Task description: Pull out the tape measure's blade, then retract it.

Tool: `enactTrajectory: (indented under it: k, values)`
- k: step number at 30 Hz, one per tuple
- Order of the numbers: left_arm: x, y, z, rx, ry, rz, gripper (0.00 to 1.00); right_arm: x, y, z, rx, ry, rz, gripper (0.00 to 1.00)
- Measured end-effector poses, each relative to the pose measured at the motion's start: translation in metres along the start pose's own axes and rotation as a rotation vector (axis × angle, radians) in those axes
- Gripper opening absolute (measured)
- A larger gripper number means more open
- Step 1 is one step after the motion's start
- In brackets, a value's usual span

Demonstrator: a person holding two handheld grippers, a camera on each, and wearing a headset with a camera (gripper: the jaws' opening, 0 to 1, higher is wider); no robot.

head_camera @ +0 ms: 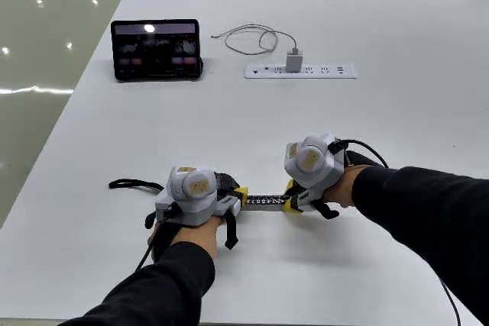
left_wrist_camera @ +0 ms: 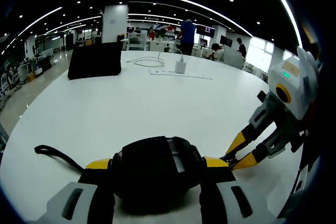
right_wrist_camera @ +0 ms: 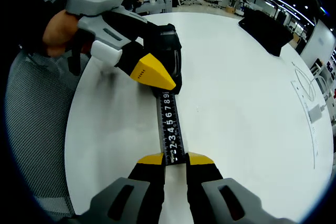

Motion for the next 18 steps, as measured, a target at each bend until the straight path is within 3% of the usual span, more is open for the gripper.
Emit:
enactTrajectory:
  k: [18]
  values:
    - [0.000,-0.001,0.000,0.002,-0.005,0.003,0.62,0.003,-0.011,-0.006,-0.034,0.003,-0.022,0.10]
Point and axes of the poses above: the centre of the closed fingertips' face, and the gripper's own axes: z roughly backward along the fingers, x roughly to its left, y roughly out of its underside, the point moved 3 cm from there along z, roughly backward along the fingers, and after that the axes turned 1 degree about x, right-handed, at the moved point
